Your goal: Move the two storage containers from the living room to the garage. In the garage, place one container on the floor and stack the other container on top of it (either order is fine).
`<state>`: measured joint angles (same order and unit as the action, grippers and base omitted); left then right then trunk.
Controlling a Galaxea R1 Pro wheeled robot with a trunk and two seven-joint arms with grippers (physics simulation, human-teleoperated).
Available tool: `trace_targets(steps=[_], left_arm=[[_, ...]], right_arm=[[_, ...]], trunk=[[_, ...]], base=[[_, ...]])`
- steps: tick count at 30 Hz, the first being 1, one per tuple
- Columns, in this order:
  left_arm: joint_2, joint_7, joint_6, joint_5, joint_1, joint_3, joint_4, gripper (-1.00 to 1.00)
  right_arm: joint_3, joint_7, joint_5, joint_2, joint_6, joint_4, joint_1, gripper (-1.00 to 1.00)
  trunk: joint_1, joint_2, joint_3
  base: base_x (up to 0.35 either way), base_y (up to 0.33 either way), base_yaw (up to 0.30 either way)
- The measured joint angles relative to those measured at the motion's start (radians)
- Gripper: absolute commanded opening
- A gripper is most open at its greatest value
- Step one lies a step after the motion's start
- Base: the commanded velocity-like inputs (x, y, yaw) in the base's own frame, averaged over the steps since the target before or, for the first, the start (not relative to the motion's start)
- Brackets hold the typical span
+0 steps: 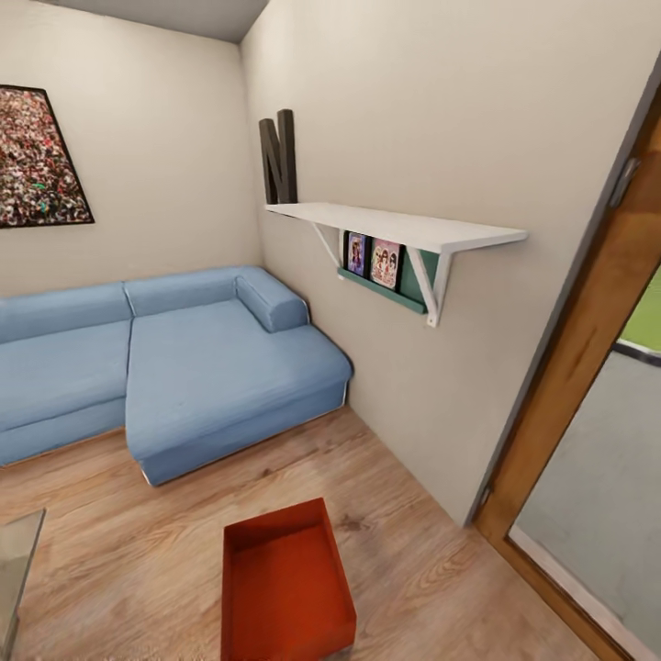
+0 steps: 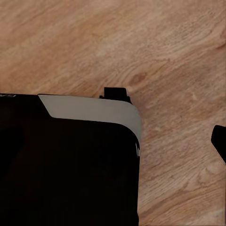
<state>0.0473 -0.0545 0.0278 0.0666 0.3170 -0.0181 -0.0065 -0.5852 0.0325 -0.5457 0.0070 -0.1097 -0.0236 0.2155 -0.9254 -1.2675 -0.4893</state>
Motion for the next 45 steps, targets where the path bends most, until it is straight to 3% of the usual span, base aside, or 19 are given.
trace_targets(steps=[20, 45], left_arm=[[-0.002, 0.000, 0.000, 0.000, 0.000, 0.000, 0.000, 1.00], [-0.002, 0.000, 0.000, -0.001, 0.000, 0.000, 0.000, 1.00]], right_arm=[[0.000, 0.000, 0.000, 0.000, 0.001, 0.000, 0.001, 1.00], [0.000, 0.000, 0.000, 0.001, 0.000, 0.000, 0.000, 1.00]], trunk=[[0.000, 0.000, 0.000], [0.000, 0.000, 0.000]], base=[[0.000, 0.000, 0.261], [0.110, 0.000, 0.022]])
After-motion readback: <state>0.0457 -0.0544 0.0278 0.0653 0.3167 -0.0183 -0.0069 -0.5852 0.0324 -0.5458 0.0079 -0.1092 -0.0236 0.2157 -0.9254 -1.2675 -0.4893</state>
